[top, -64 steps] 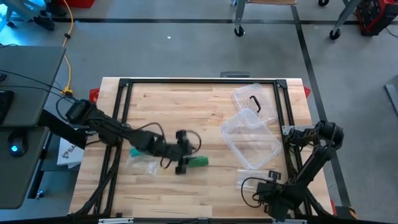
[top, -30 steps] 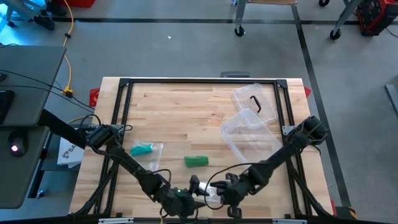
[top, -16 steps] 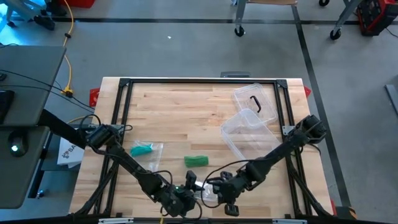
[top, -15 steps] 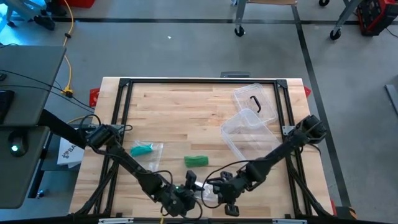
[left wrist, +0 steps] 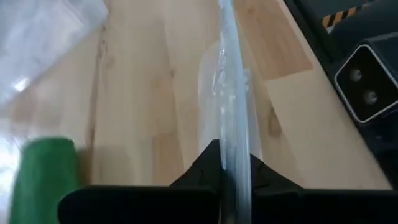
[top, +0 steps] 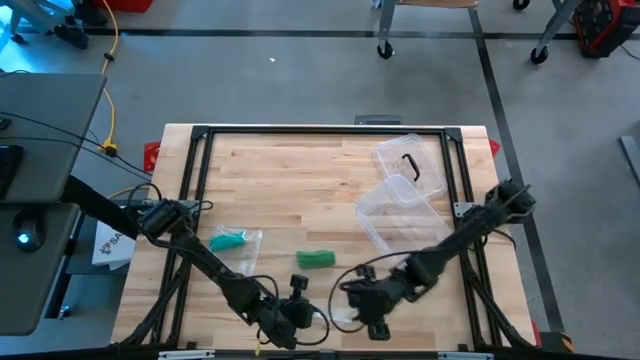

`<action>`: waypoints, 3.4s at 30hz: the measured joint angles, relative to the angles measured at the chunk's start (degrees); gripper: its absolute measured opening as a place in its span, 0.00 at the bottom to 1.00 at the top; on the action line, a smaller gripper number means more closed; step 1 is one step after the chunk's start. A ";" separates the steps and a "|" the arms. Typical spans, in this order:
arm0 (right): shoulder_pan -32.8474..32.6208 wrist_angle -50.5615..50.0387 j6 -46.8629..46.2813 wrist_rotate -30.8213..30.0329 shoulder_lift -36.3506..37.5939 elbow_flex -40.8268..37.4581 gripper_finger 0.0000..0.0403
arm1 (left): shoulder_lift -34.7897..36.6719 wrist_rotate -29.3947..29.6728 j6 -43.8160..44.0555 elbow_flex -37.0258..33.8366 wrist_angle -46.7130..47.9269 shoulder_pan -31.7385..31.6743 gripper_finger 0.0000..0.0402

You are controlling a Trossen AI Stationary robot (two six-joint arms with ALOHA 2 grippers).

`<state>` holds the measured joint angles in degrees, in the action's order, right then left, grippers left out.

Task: Roll bandage
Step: Open the transparent zip bag

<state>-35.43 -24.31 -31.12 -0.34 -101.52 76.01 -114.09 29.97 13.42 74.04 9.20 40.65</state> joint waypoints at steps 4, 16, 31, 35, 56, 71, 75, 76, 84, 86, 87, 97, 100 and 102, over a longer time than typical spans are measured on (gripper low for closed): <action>-7.38 -5.64 2.66 -22.03 2.66 0.11 0.43 | 0.56 -1.01 4.78 -0.04 0.67 0.90 0.01; -20.05 12.58 -2.23 -50.11 -4.67 0.07 0.27 | 3.56 5.27 4.09 -0.04 -7.19 2.92 0.00; -16.92 15.24 1.61 -48.01 -5.31 0.07 0.03 | 3.46 5.89 4.45 -0.04 -10.65 2.95 0.00; -16.50 16.12 3.03 -47.80 -5.31 0.07 0.02 | 3.47 5.89 4.44 -0.04 -10.76 2.95 0.00; -14.01 15.41 1.31 -38.43 -5.01 0.04 0.33 | 3.42 7.38 8.49 -0.04 -9.72 2.77 0.00; -17.54 7.81 3.76 -51.49 -5.39 -0.02 0.21 | 3.42 8.08 11.85 -0.04 -7.42 2.77 0.00; -17.32 7.89 2.41 -53.94 -5.68 0.00 0.21 | 3.42 8.01 12.29 -0.04 -7.40 2.77 0.00; -17.34 7.79 1.85 -53.98 -5.77 0.00 0.21 | 3.42 8.00 12.35 -0.04 -7.37 2.77 0.00; -18.77 3.06 -4.76 -52.34 -3.98 0.02 0.21 | 3.42 7.60 12.49 -0.04 -7.37 2.77 0.00; -18.63 1.88 -5.53 -52.88 -4.19 0.02 0.21 | 3.42 7.60 12.49 -0.04 -7.35 2.76 0.00; -18.35 1.96 -5.94 -53.00 -4.26 0.02 0.21 | 3.42 7.55 12.51 -0.04 -7.36 2.71 0.00; -16.30 6.53 0.47 -50.07 -4.30 0.02 0.21 | 3.42 7.26 12.49 -0.04 -7.46 2.55 0.00; -16.19 7.56 2.38 -49.66 -4.30 0.04 0.17 | 3.42 7.13 12.44 -0.04 -7.46 2.53 0.00; -16.19 7.88 3.04 -49.63 -4.30 0.03 0.09 | 3.42 7.11 12.47 -0.04 -7.46 2.51 0.00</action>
<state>-51.62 -16.44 -28.08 -49.97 -105.82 76.04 -110.67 37.08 25.89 74.00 1.74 43.16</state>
